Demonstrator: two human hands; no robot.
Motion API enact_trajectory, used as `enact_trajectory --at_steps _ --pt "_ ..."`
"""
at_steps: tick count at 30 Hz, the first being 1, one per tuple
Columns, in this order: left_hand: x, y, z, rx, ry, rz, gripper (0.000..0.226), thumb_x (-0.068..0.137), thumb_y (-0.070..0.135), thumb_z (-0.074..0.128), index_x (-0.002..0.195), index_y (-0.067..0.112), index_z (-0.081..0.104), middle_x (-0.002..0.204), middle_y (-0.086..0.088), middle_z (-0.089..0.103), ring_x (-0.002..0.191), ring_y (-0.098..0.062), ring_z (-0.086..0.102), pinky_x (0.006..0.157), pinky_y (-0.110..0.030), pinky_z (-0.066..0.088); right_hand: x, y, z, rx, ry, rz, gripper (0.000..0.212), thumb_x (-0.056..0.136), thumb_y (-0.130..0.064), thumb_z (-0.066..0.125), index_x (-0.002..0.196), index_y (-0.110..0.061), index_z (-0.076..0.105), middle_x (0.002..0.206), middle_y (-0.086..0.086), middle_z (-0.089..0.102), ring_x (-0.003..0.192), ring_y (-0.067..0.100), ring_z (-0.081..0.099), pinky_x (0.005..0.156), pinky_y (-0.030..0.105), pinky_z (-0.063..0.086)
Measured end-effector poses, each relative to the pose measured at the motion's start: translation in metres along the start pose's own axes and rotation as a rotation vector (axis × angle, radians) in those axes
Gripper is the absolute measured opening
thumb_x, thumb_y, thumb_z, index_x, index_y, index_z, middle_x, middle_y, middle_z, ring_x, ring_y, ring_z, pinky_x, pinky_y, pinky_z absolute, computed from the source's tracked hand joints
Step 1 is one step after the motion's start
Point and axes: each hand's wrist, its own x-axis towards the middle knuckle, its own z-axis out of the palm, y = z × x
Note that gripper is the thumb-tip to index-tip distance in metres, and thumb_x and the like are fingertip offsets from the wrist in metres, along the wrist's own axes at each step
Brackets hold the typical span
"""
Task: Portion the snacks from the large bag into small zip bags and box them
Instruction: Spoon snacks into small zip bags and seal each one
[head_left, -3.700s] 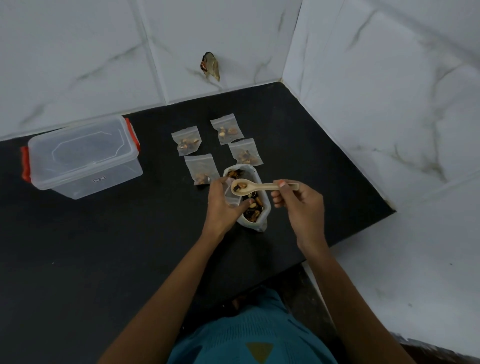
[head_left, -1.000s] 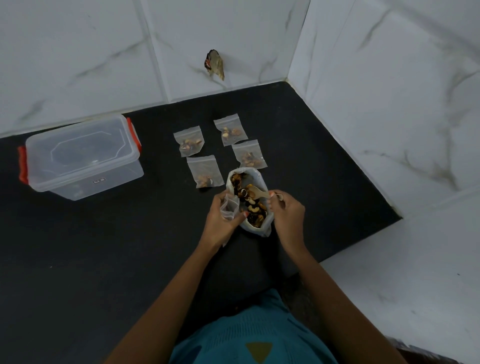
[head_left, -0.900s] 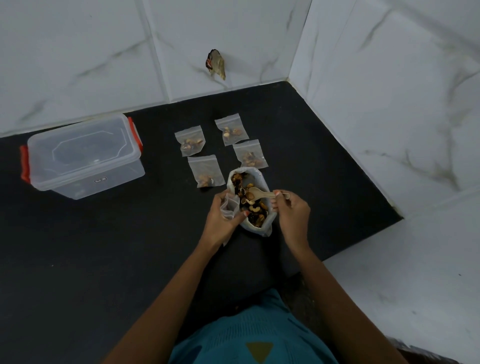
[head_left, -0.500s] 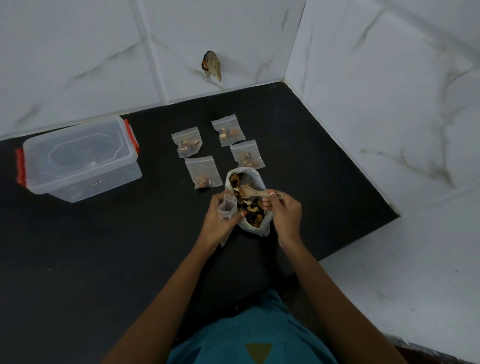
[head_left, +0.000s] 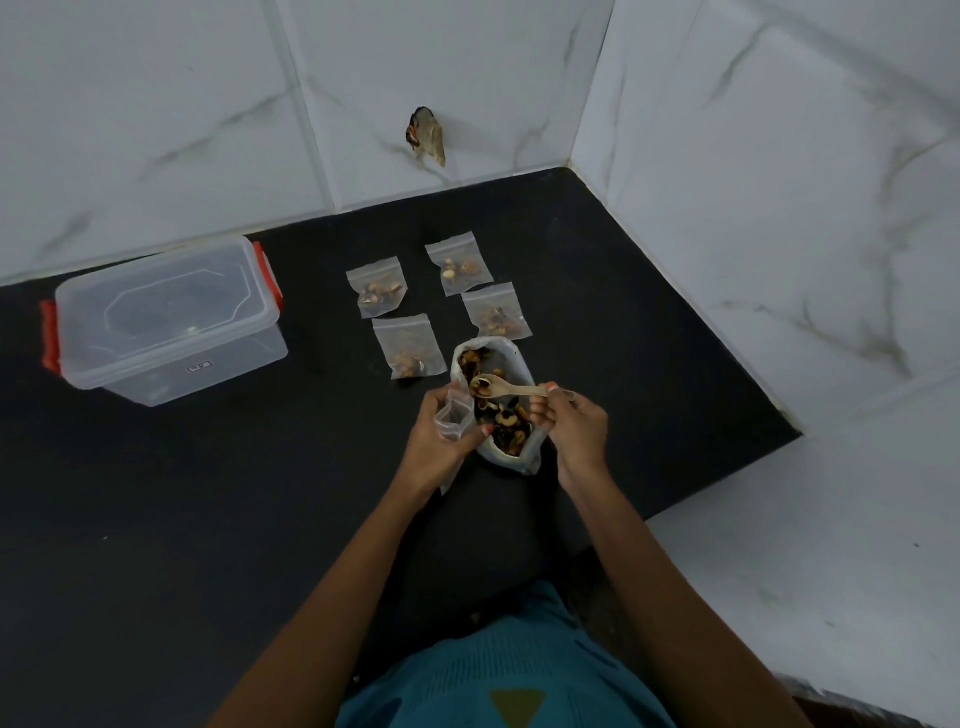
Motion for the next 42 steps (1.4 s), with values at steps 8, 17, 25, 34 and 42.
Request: enact_trajectory --at_steps 8,17,25,34,42 --pt "0.0 -0.003 -0.001 0.097 0.072 0.045 0.059 0.072 0.008 0.077 0.116 0.023 0.041 0.129 -0.002 0.039 0.122 -0.013 0.042 0.094 -0.018 0.041 -0.007 -0.011 -0.013 0.072 -0.024 -0.003 0.018 0.093 -0.009 0.051 0.079 -0.005 0.062 0.071 0.006 0.059 0.066 0.01 0.056 0.064 0.02 0.05" --pt "0.008 0.016 0.007 0.147 0.133 0.064 0.063 0.068 0.016 0.081 0.116 0.02 0.04 0.127 -0.007 0.047 0.12 -0.017 0.045 0.102 -0.044 0.043 -0.032 -0.048 -0.026 0.125 -0.128 -0.068 0.014 0.091 -0.01 0.052 0.087 -0.008 0.065 0.073 0.002 0.063 0.066 0.006 0.06 0.065 0.019 0.05" --pt "0.009 0.024 0.016 0.186 0.118 0.099 0.077 0.057 0.037 0.077 0.121 0.021 0.037 0.127 -0.007 0.045 0.122 -0.021 0.044 0.099 -0.046 0.045 -0.057 -0.057 -0.02 -0.162 -0.186 -0.389 0.017 0.091 -0.008 0.052 0.084 -0.016 0.066 0.069 -0.002 0.064 0.062 0.002 0.061 0.06 0.015 0.051" --pt "-0.004 0.043 0.023 0.124 0.083 0.211 0.073 0.06 0.032 0.081 0.118 0.022 0.036 0.122 -0.007 0.048 0.113 -0.017 0.052 0.097 -0.038 0.046 -0.068 -0.043 -0.01 -0.469 -0.271 -0.729 0.013 0.089 -0.005 0.056 0.098 -0.006 0.066 0.076 -0.014 0.061 0.072 -0.006 0.061 0.067 0.009 0.049" --pt "-0.01 0.05 0.02 0.075 0.09 0.253 0.072 0.066 0.018 0.082 0.117 0.03 0.032 0.115 0.004 0.048 0.109 -0.013 0.051 0.094 -0.024 0.043 -0.059 -0.038 -0.018 -0.617 -0.419 -1.048 0.025 0.086 -0.014 0.052 0.102 0.0 0.065 0.091 0.004 0.066 0.089 0.004 0.06 0.078 0.017 0.051"
